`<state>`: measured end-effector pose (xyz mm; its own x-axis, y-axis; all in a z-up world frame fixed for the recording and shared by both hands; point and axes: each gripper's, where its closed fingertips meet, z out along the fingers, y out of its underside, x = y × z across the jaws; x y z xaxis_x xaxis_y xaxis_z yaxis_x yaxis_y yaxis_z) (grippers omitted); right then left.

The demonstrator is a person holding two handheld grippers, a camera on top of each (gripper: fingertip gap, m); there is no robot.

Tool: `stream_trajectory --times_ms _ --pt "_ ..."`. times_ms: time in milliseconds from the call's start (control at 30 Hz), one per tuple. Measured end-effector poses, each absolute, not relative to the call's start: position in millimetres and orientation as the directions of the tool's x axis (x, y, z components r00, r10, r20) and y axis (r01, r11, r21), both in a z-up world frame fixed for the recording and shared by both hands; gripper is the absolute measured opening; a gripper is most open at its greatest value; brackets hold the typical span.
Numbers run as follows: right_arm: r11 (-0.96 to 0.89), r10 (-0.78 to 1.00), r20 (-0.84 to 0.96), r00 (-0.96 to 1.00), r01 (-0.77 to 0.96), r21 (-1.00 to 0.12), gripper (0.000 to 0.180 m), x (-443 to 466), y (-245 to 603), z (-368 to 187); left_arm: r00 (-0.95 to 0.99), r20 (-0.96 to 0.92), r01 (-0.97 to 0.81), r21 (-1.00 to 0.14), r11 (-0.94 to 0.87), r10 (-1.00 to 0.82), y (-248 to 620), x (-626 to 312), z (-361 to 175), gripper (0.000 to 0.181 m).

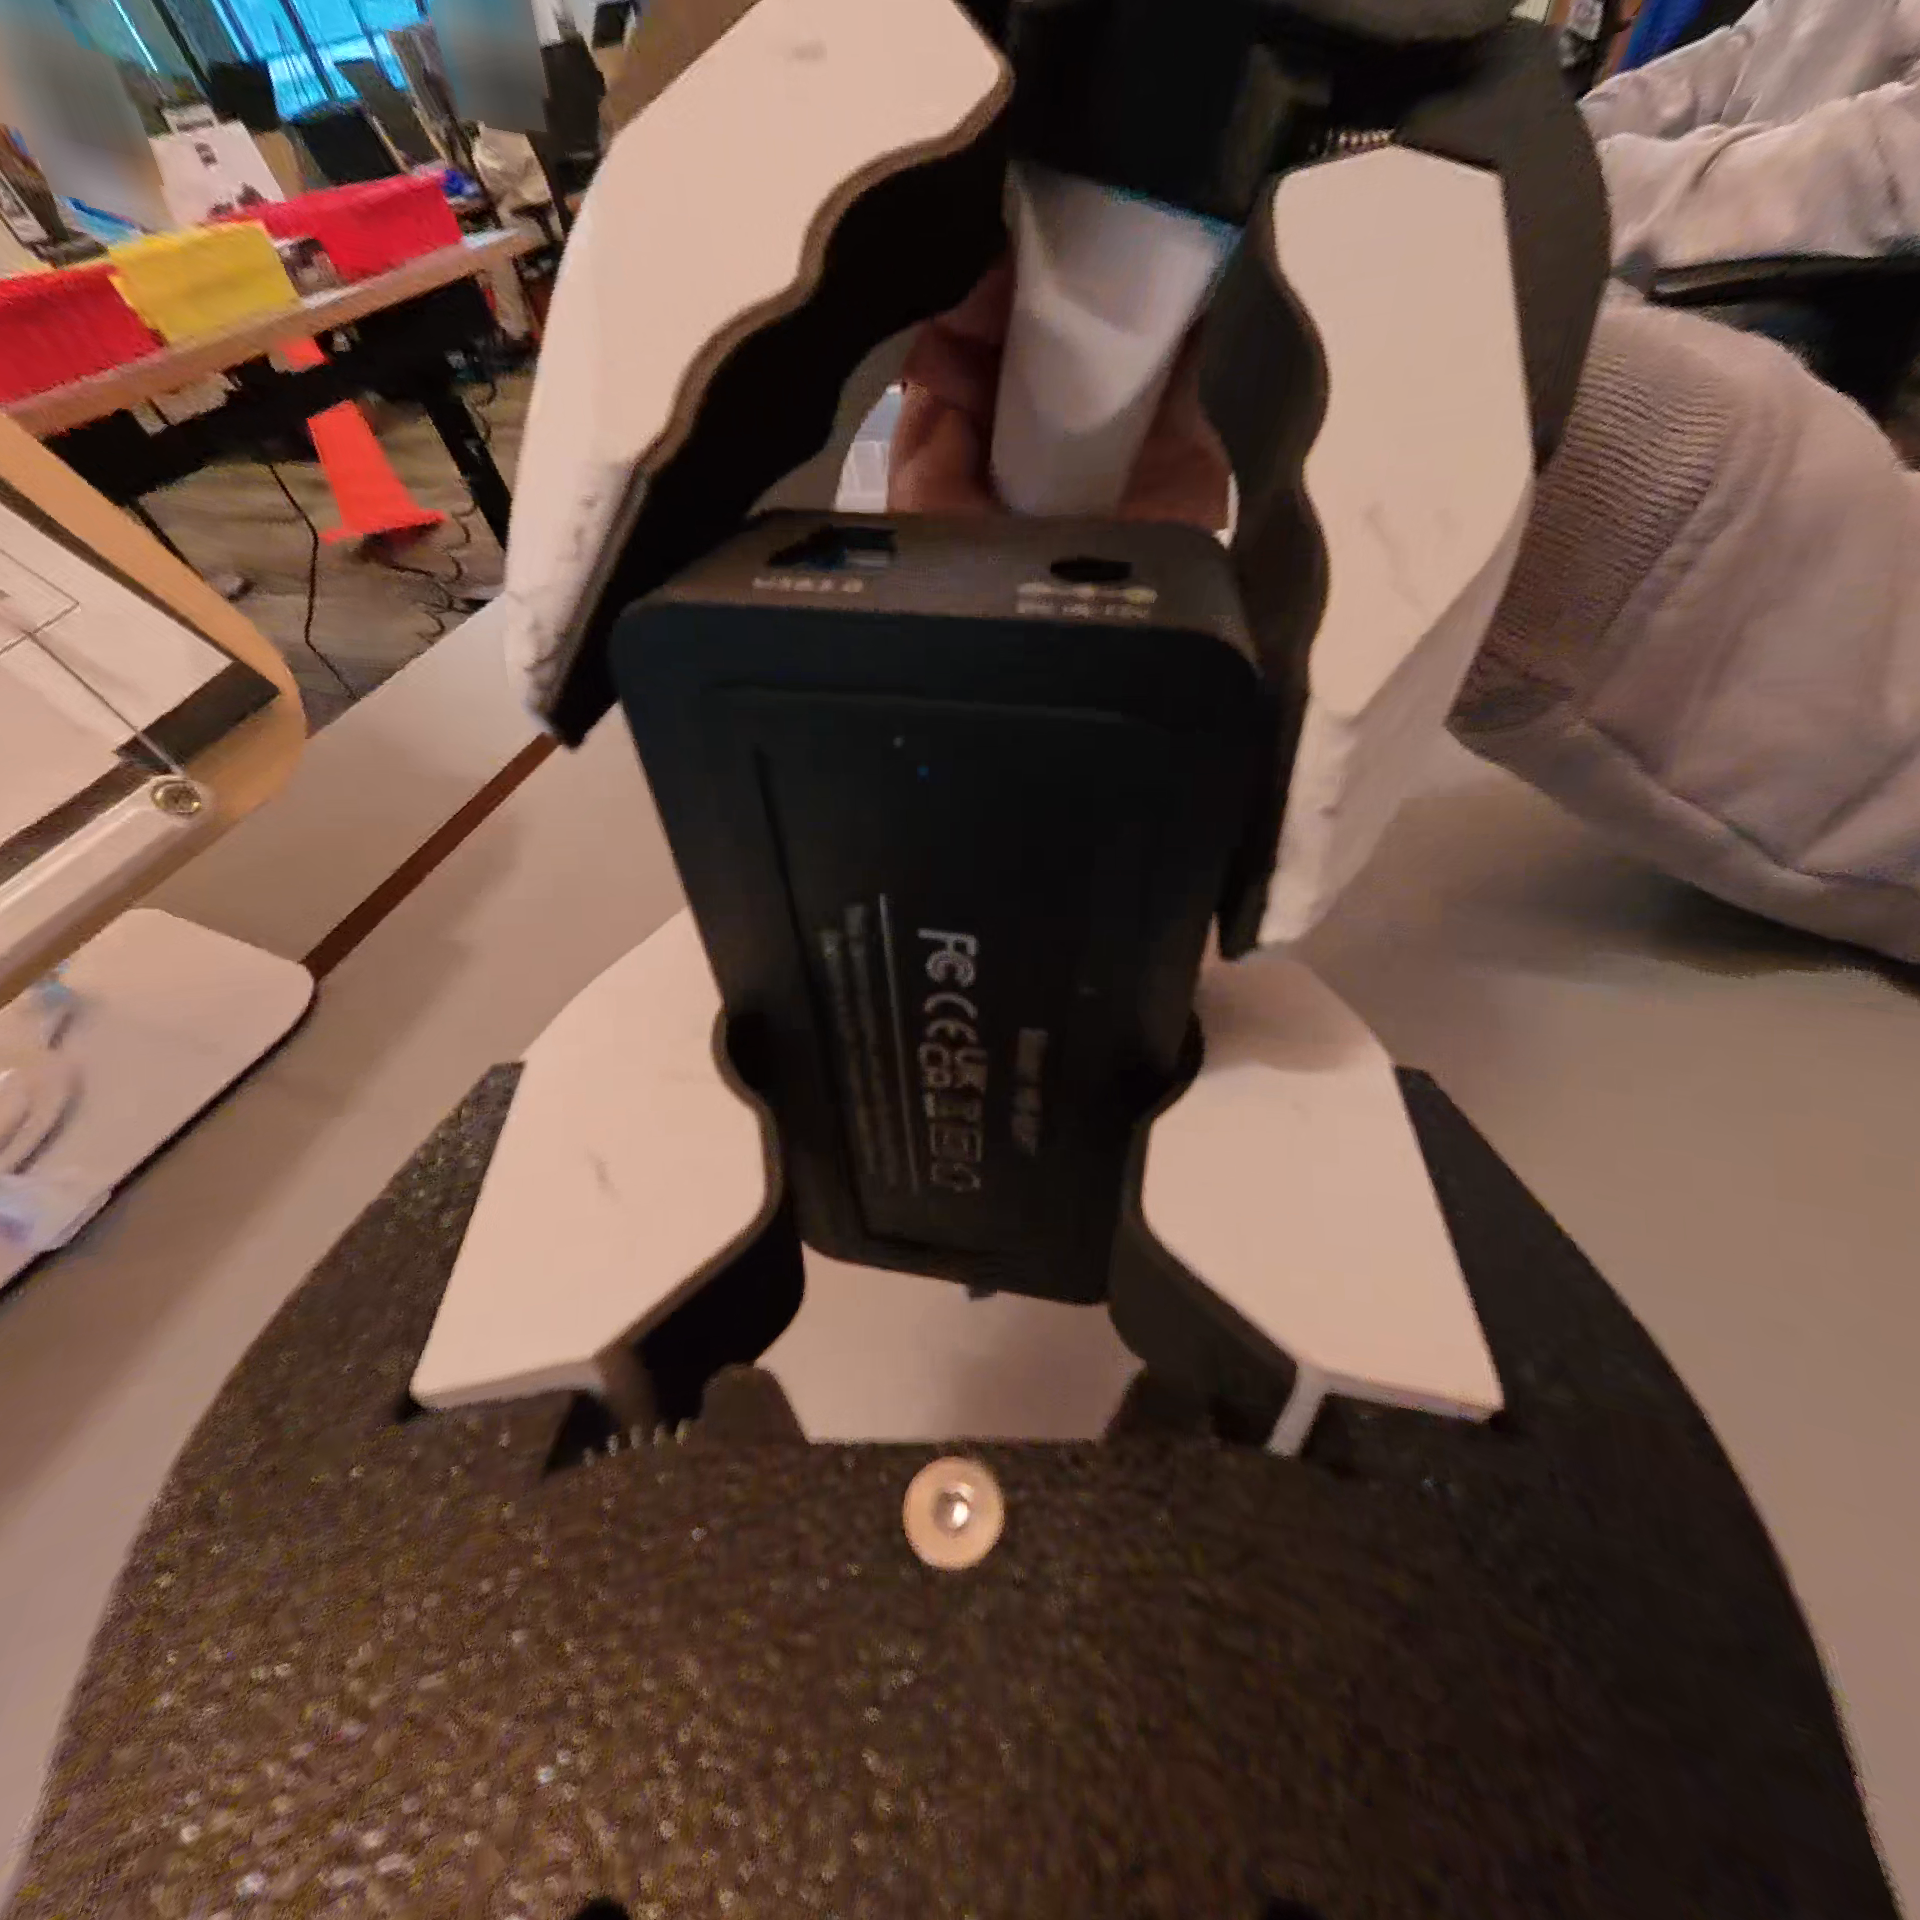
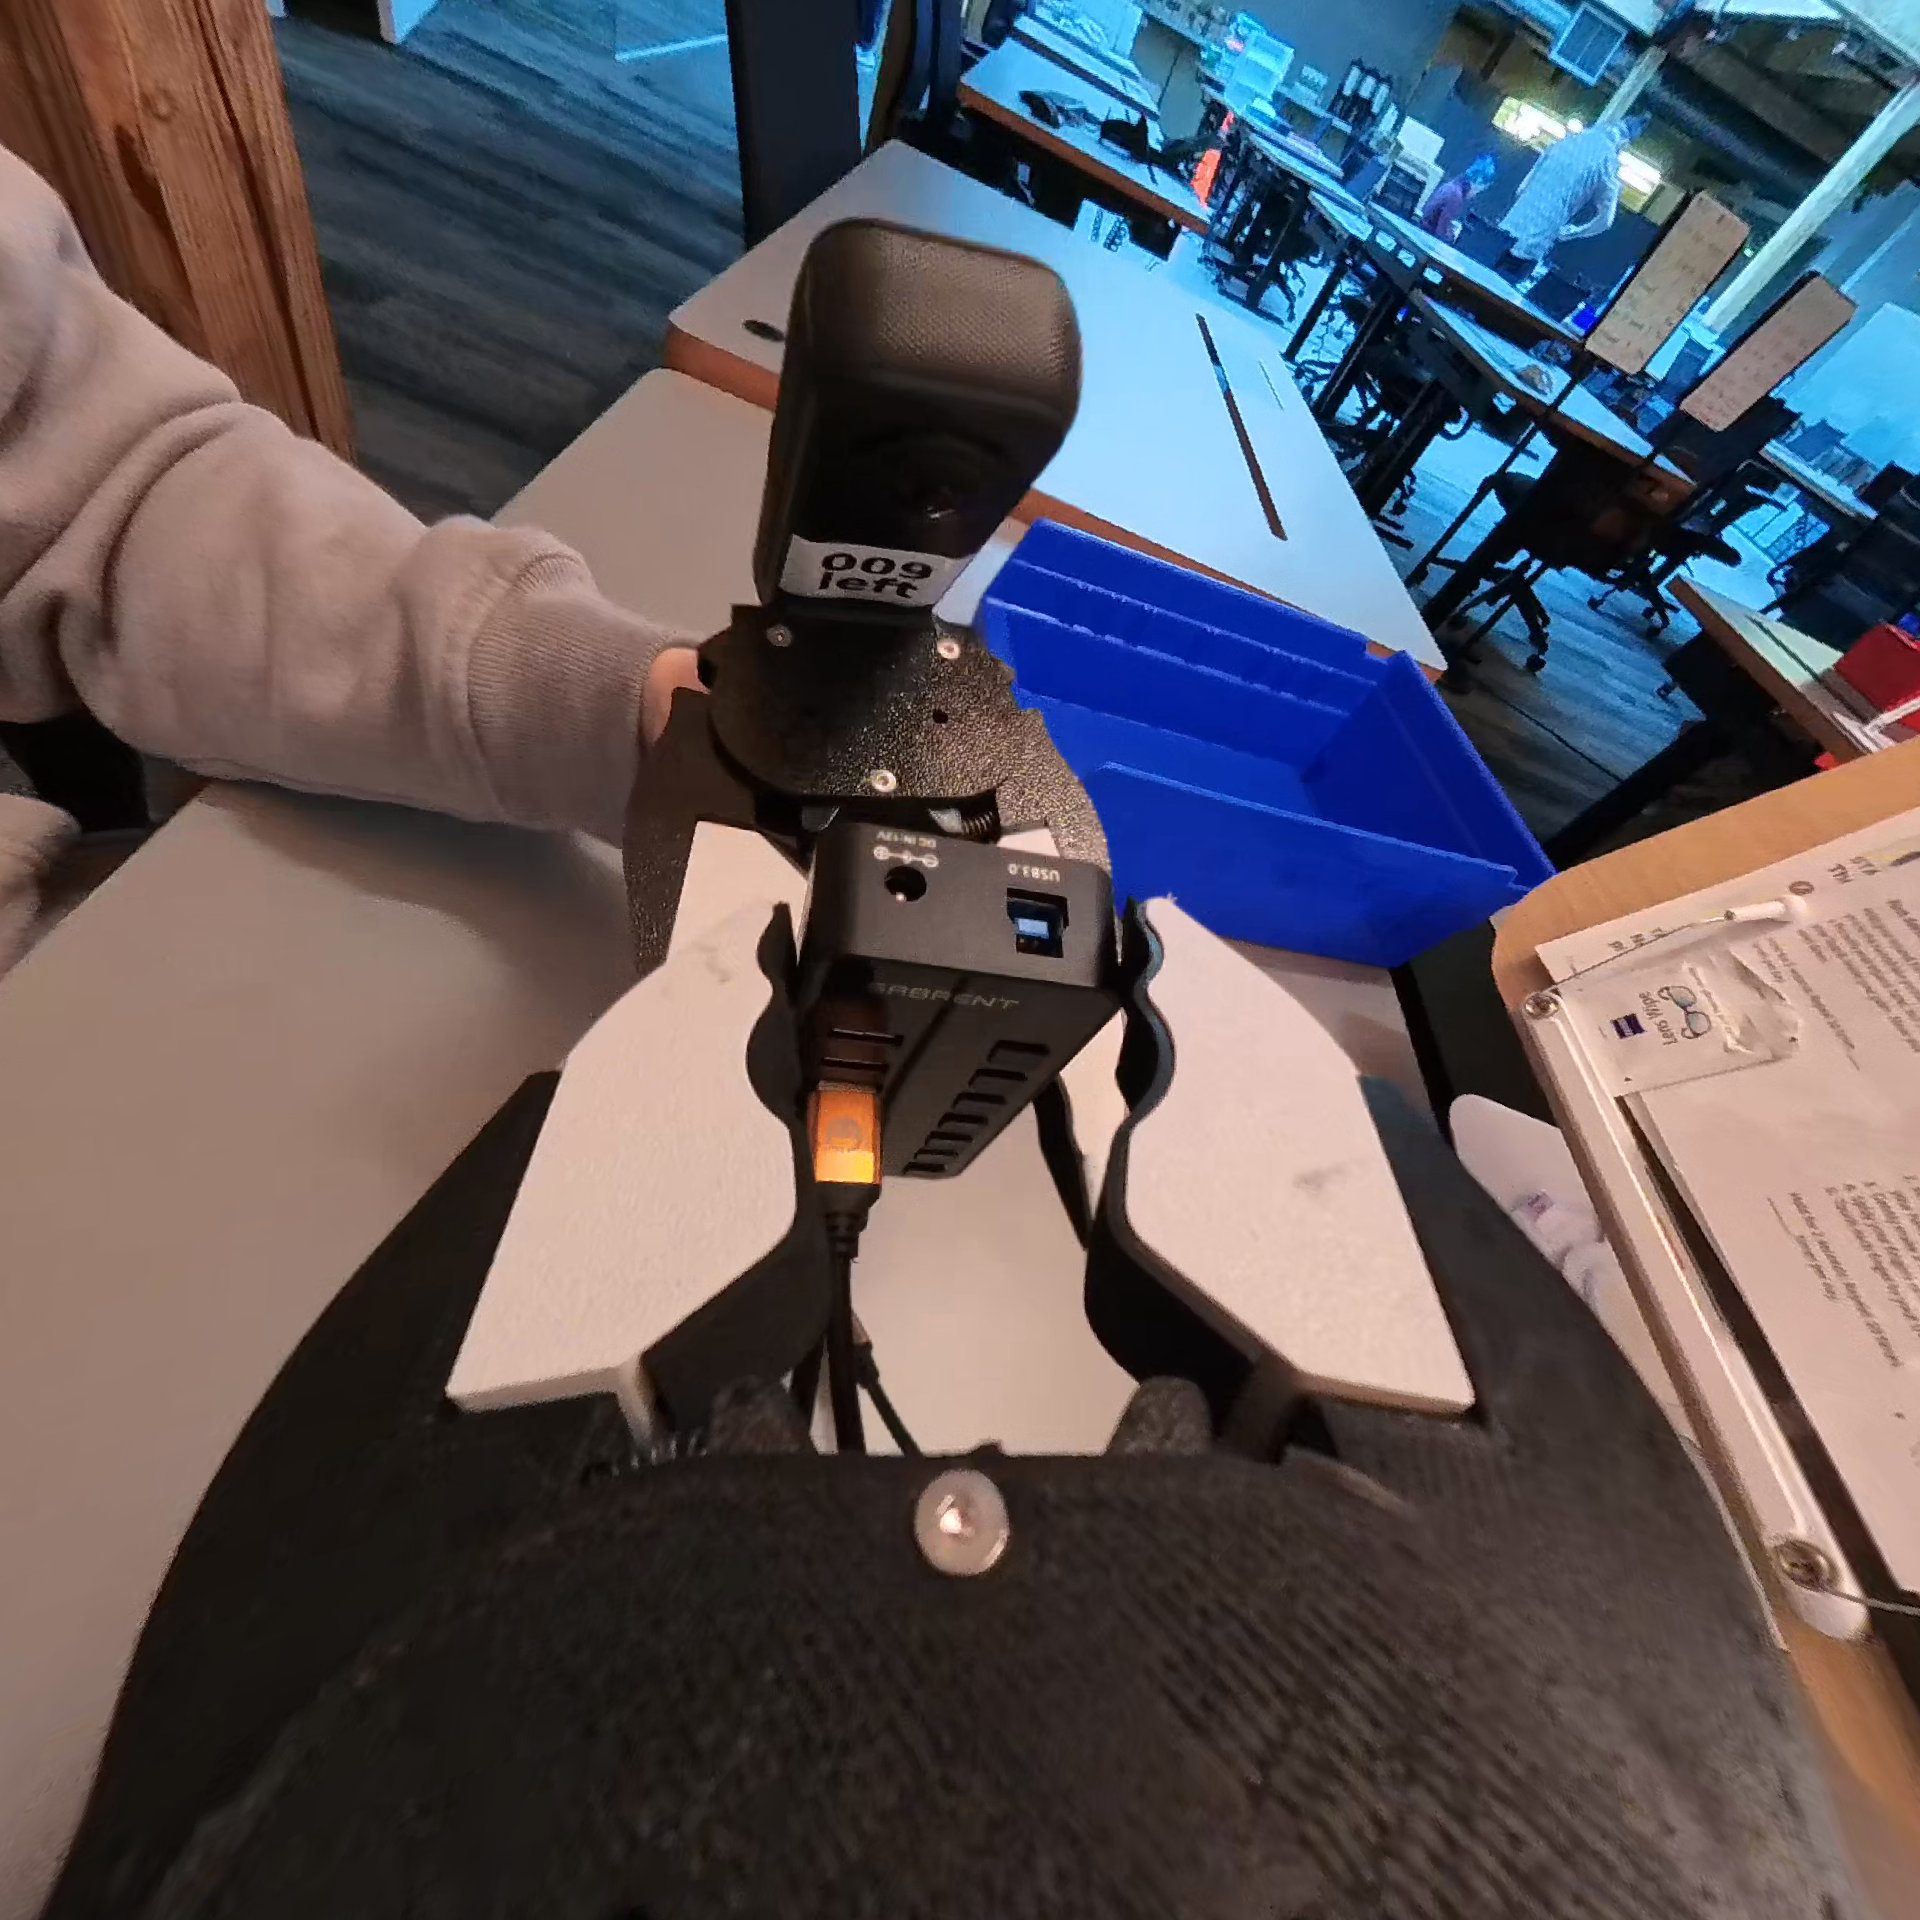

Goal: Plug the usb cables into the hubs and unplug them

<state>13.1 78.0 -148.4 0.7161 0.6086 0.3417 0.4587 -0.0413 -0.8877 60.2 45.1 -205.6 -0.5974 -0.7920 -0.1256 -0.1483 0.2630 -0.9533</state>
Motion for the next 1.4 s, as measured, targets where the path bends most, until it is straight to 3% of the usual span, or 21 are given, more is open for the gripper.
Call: stream_trajectory --times_ms 500,767,1100,1400 --pt "-0.175 0.652 0.319 0.688 0.546 -0.819 0.06 26.2 73.5 -187.7 -0.618 -0.075 -0.098 -0.98 0.171 -0.783 49.5 54.9 -229.5 0.071" --pt "-0.177 0.671 0.379 0.638 0.633 -0.753 0.06 20.3 74.4 -196.9 -0.602 -0.172 -0.158 -0.931 0.328 -0.78 54.4 54.0 -246.3 0.07" --pt "-0.257 0.639 0.321 0.699 0.588 -0.767 0.06 28.8 78.6 -202.9 -0.543 -0.18 -0.142 -0.943 0.301 -0.82 58.5 62.4 -250.2 0.065" --pt "-0.184 0.706 0.331 0.625 0.614 -0.767 0.059 15.5 71.0 -205.1 -0.62 -0.147 -0.133 -0.948 0.288 -0.771 46.6 55.6 -255.4 0.064"
